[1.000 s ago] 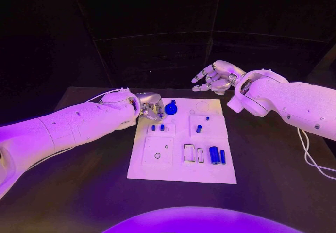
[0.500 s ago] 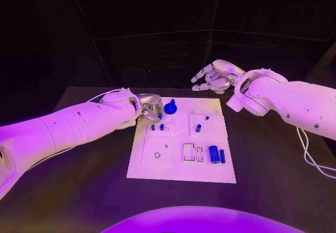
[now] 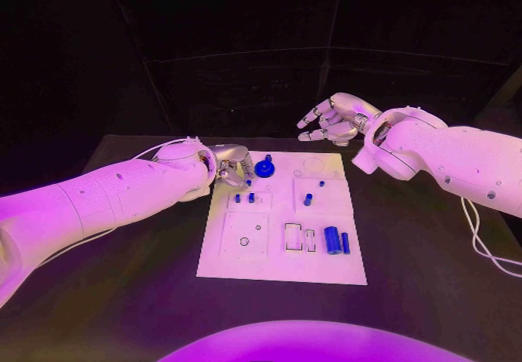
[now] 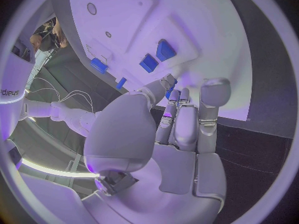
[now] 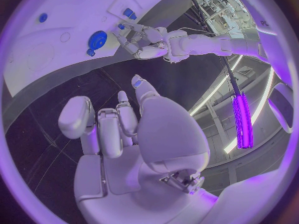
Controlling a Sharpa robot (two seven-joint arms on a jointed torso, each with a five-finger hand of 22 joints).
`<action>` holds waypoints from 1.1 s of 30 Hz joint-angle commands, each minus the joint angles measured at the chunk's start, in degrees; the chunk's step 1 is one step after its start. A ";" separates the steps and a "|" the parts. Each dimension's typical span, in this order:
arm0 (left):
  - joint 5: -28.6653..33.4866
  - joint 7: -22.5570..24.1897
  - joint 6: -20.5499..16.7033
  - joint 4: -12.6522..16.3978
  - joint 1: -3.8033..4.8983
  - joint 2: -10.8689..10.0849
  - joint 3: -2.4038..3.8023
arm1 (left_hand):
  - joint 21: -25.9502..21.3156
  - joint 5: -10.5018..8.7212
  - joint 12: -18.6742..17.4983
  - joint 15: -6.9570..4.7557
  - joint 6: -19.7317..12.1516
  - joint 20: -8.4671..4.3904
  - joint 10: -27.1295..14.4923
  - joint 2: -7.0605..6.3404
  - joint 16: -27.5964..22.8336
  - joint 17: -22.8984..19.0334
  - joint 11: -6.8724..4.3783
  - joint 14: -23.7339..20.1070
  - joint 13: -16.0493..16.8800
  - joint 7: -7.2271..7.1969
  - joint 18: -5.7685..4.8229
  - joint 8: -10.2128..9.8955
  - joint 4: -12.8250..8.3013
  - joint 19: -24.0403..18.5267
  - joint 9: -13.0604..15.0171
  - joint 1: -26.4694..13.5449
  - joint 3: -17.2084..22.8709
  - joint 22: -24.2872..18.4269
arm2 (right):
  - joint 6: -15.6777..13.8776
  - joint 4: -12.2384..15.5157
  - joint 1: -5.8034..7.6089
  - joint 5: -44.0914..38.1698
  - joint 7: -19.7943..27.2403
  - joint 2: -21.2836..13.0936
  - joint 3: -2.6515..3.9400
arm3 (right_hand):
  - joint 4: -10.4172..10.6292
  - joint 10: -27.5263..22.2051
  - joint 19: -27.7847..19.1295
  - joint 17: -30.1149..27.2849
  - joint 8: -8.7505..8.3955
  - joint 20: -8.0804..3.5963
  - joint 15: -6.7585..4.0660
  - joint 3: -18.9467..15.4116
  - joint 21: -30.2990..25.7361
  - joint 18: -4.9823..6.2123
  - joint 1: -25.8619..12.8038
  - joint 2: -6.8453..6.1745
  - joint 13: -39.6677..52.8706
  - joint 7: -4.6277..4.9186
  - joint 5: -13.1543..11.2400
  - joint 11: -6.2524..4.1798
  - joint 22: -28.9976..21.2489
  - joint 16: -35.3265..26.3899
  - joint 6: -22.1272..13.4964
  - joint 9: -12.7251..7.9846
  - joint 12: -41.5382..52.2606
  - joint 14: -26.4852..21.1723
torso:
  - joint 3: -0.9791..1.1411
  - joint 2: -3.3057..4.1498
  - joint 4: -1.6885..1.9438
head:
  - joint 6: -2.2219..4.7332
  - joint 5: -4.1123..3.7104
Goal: Assemble the parts on the task board
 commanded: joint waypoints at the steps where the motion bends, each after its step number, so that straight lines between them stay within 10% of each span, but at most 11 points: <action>1: 1.45 0.76 -1.72 0.14 0.05 -0.52 0.01 | -0.43 0.09 -0.31 0.42 -1.21 0.46 -1.08 -0.44 -0.14 -0.38 0.15 0.16 0.01 -0.33 -0.18 -0.77 -0.07 0.01 -0.06 0.26 -0.70 -0.29 | 0.34 -0.44 0.11 -0.01 0.06 -0.03 0.03 | -0.04 -0.78 -0.71 0.40 0.10 0.05 -0.40 0.35 -0.56 0.72 0.00 0.26 -0.44 0.14 0.27 0.08 -0.85 -0.55 -0.12 -0.06 -0.61 2.91 | -0.02 0.00 0.00 | 0.09 0.01; 14: 8.15 3.48 -6.15 0.99 0.17 -6.60 0.04 | -0.45 0.14 1.63 0.21 0.26 0.50 0.87 0.52 0.07 -0.43 -0.12 0.15 0.51 0.19 -0.07 -0.26 -0.20 0.07 0.40 1.10 -0.87 -0.19 | 1.24 -1.97 -0.19 -10.00 -5.93 -1.48 0.02 | -0.94 -19.37 -8.95 -17.66 1.95 -1.15 -1.71 4.86 -16.30 4.29 2.43 -0.22 -32.55 -1.39 -1.49 -1.35 -23.96 -15.38 4.54 0.25 -30.24 -1.33 | -0.07 -0.05 0.11 | 0.82 -1.25; 21: 32.08 13.07 -12.86 2.61 0.25 -10.10 0.07 | -2.68 0.15 3.85 -0.10 4.01 0.26 5.54 1.57 0.18 -0.36 -0.64 0.06 0.86 0.42 0.39 1.47 0.36 -0.52 0.74 0.62 0.59 -2.08 | -0.43 -0.96 -2.05 -21.60 -7.58 -3.23 0.01 | -2.49 -16.16 -6.70 -21.04 1.45 -0.95 -1.49 11.92 -18.11 4.13 3.08 -3.17 -48.60 -1.32 -3.44 -0.81 -25.12 -19.19 7.08 -0.02 -49.79 -0.45 | -0.02 -0.09 -0.06 | 1.61 -2.15; 27: 56.99 21.36 -11.96 6.44 0.23 -12.48 0.03 | -13.95 0.11 4.21 -0.04 4.39 0.36 6.80 1.51 -4.74 -9.86 -0.70 -3.78 0.62 0.51 2.18 1.39 1.57 -4.91 0.35 -1.06 0.34 -11.47 | -1.25 1.11 -4.24 -30.00 -8.79 -4.51 0.01 | -3.00 -15.85 -5.58 -20.01 0.48 -0.84 -1.28 14.16 -17.55 3.91 2.58 -4.49 -52.50 -1.38 -4.03 -0.56 -24.07 -18.49 8.12 -0.06 -53.83 0.14 | -0.14 0.00 -0.09 | 2.30 -2.80; 33: 67.68 25.71 -10.12 10.90 0.10 -14.47 -0.01 | -17.34 0.10 4.57 0.01 4.59 0.57 7.75 1.54 -9.68 -18.44 -0.82 -8.32 0.52 0.40 2.46 1.44 2.06 -7.89 0.22 -1.43 -0.43 -13.60 | -0.78 2.76 -6.10 -34.27 -10.37 -5.10 0.01 | -2.79 -16.89 -4.64 -18.48 -1.09 -0.45 -0.71 15.06 -16.61 3.63 1.49 -5.67 -55.15 -0.86 -4.71 0.14 -22.66 -17.14 6.99 -0.19 -56.50 0.75 | -0.14 -0.03 0.04 | 2.71 -3.34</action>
